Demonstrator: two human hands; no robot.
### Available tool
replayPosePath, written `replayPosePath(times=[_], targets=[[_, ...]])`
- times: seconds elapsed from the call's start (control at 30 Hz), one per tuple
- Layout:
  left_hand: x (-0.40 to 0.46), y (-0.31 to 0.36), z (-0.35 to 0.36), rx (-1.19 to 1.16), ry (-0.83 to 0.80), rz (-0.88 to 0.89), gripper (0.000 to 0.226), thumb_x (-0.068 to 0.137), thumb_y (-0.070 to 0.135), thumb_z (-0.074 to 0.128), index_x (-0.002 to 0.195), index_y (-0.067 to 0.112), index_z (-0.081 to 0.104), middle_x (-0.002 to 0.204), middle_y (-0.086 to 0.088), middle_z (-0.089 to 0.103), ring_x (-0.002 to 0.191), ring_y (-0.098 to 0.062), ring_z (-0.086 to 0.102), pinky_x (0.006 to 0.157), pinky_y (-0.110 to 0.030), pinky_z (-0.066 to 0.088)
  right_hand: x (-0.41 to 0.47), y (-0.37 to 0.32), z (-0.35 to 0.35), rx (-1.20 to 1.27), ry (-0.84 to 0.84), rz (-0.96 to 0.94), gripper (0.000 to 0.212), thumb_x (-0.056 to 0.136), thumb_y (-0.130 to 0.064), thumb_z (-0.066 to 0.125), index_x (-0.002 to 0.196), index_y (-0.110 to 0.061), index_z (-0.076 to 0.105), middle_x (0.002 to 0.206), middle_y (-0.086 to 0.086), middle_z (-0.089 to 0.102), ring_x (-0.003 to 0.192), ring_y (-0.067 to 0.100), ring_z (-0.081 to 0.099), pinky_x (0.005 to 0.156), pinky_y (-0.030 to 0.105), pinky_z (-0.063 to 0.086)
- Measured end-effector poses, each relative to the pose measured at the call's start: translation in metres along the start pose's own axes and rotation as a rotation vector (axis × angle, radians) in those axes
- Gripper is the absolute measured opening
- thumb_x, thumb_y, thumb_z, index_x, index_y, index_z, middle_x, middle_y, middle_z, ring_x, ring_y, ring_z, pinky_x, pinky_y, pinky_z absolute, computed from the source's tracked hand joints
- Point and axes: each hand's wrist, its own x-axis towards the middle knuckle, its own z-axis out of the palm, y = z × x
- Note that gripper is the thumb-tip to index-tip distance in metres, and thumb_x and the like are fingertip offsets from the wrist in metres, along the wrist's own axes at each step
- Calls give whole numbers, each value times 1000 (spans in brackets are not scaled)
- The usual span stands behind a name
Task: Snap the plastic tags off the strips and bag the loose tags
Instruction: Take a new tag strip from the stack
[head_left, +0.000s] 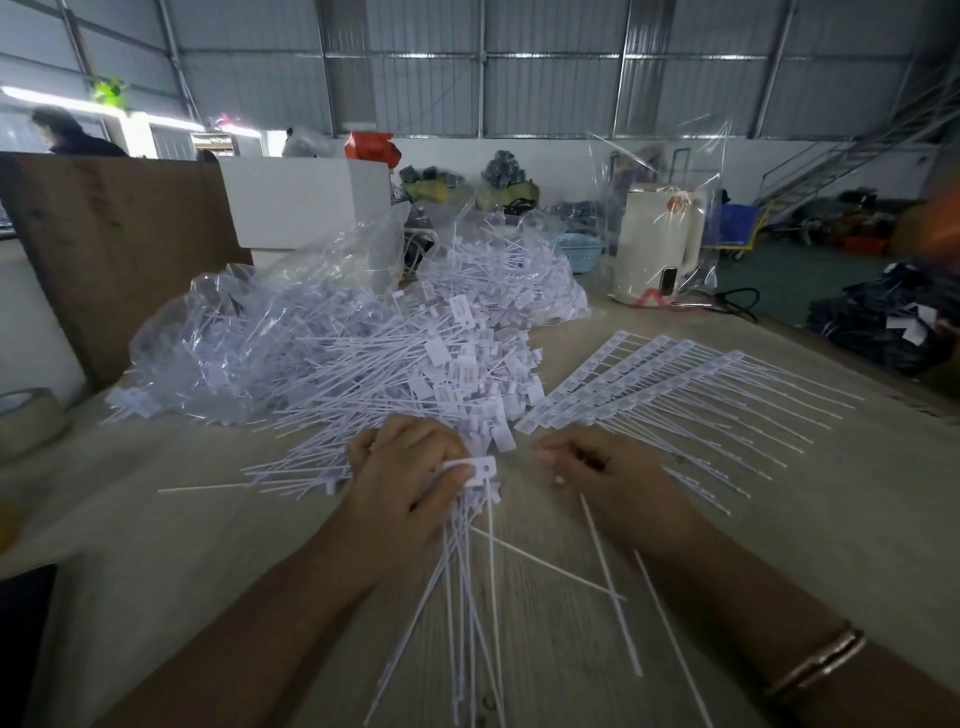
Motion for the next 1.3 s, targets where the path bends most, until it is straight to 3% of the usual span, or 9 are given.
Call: replayPosePath(times=[0.13, 0.23, 0.47, 0.6, 0.7, 0.83, 0.97, 1.13, 1.3], targets=[[-2, -14, -1, 136, 33, -84, 40, 89, 36, 31, 93, 24, 69, 94, 11, 63, 92, -16, 56, 81, -51, 38, 3, 10, -19, -142, 95, 65, 7, 86, -34, 60, 89, -40, 61, 81, -10, 62, 69, 10, 57, 66, 25, 49], [-4, -10, 3, 160, 38, -124, 45, 90, 36, 28, 110, 26, 67, 104, 7, 62, 100, -17, 53, 87, -47, 34, -3, 4, -9, -223, 12, 10, 21, 80, -38, 65, 90, -49, 50, 82, -14, 58, 70, 4, 57, 58, 16, 46], [-5, 12, 14, -11, -132, -96, 32, 79, 61, 31, 66, 40, 51, 72, 23, 54, 92, 6, 42, 83, -36, 22, -8, -12, 27, -155, -142, -273, 36, 77, -35, 72, 103, -32, 48, 77, -12, 58, 68, 4, 58, 55, 18, 44], [-4, 8, 18, -34, -131, -149, 32, 74, 60, 28, 63, 36, 46, 66, 21, 53, 88, 14, 39, 77, -30, 17, -7, -9, 18, -79, -201, -236, 30, 78, -33, 69, 102, -32, 52, 82, -16, 60, 74, 3, 59, 60, 19, 47], [-4, 3, 16, -85, -86, -166, 27, 77, 57, 31, 59, 40, 41, 68, 26, 53, 85, 12, 43, 75, -30, 18, -4, -6, 8, -221, -152, -225, 21, 79, -27, 67, 94, -35, 54, 83, -15, 60, 75, 3, 56, 66, 26, 49], [-6, 6, 17, -62, -98, -124, 36, 76, 62, 31, 66, 35, 53, 68, 21, 53, 87, 13, 42, 77, -30, 17, -5, -8, 10, -397, -88, -286, 10, 81, -33, 67, 89, -29, 63, 71, -18, 52, 66, 2, 50, 55, 14, 35], [-4, 7, 12, -46, -82, -65, 40, 76, 59, 38, 68, 25, 57, 73, 18, 55, 86, 8, 41, 79, -36, 25, -4, -9, 9, -342, -96, -239, 14, 82, -41, 64, 87, -29, 69, 73, -12, 65, 66, 4, 56, 60, 20, 42], [-2, 12, 9, 4, -68, 42, 36, 82, 47, 42, 70, 16, 58, 74, 12, 57, 84, 0, 41, 77, -38, 30, -5, -9, 10, -34, -184, -123, 20, 87, -25, 62, 73, -13, 70, 60, -9, 62, 50, 1, 52, 54, 9, 39], [2, 10, 6, -85, -100, 11, 37, 83, 48, 40, 74, 19, 62, 76, 10, 60, 85, -1, 46, 82, -42, 32, -5, -9, 9, 98, -260, -114, 22, 90, -17, 59, 73, -29, 68, 62, -13, 63, 50, -3, 52, 52, 10, 40]])
